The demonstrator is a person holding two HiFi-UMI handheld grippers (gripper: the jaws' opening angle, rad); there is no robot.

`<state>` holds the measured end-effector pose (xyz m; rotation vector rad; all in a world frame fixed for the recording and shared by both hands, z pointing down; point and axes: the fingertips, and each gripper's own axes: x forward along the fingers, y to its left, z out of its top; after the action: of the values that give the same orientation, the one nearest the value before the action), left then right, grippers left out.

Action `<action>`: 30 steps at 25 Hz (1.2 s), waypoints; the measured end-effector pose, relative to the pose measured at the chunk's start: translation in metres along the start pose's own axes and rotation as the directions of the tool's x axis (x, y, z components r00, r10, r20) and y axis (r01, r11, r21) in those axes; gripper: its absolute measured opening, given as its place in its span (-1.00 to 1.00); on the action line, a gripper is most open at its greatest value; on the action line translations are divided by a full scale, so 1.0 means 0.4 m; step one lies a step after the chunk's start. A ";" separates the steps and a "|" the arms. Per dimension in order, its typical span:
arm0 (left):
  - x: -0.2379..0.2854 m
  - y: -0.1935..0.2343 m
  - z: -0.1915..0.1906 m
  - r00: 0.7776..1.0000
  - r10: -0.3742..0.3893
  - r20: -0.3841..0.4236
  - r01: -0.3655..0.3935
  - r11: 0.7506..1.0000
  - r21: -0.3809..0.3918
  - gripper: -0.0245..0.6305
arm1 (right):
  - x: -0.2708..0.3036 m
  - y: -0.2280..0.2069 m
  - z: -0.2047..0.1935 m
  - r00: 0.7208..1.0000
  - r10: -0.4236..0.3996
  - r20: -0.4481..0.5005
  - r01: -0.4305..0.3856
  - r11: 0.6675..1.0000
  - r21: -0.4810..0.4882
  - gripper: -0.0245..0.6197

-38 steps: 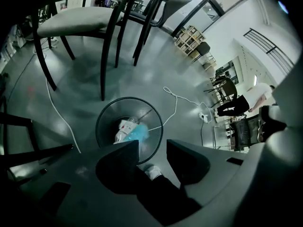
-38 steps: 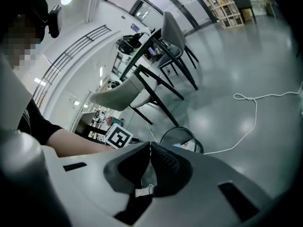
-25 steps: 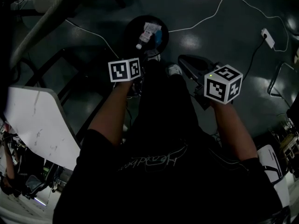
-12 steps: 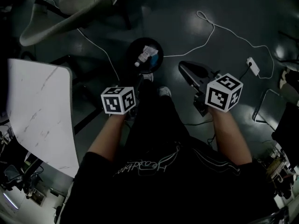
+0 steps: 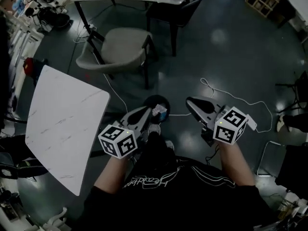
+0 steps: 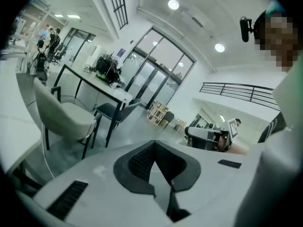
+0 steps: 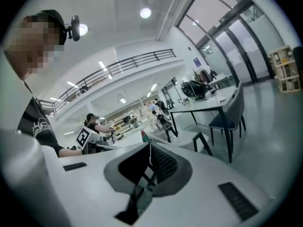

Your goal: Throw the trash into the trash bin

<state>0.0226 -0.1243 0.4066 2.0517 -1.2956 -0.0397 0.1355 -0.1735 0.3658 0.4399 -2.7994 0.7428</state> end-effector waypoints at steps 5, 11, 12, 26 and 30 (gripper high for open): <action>-0.095 -0.188 0.200 0.983 -0.086 0.162 0.068 0.991 0.114 -0.91 | -0.084 0.155 0.185 0.984 0.129 0.126 -0.114 0.986 -0.120 -0.82; -0.198 -0.402 0.374 0.924 -0.223 0.311 0.136 0.951 0.277 -0.91 | -0.173 0.299 0.311 0.968 0.183 0.170 -0.140 0.961 -0.239 -0.82; -0.204 -0.434 0.383 0.926 -0.237 0.294 0.132 0.933 0.336 -0.91 | -0.182 0.314 0.325 0.964 0.193 0.181 -0.146 0.959 -0.244 -0.82; -0.224 -0.552 0.355 0.930 -0.313 0.193 0.197 0.867 0.457 -0.91 | -0.231 0.412 0.364 0.943 0.251 0.220 -0.164 0.923 -0.349 -0.82; -0.239 -0.559 0.368 0.926 -0.321 0.200 0.198 0.863 0.466 -0.91 | -0.229 0.426 0.375 0.945 0.246 0.217 -0.152 0.914 -0.375 -0.82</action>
<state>0.0946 -0.0698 0.1372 2.6847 -1.2559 -0.1730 0.1444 -0.0881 0.1366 0.1955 -3.1699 0.2068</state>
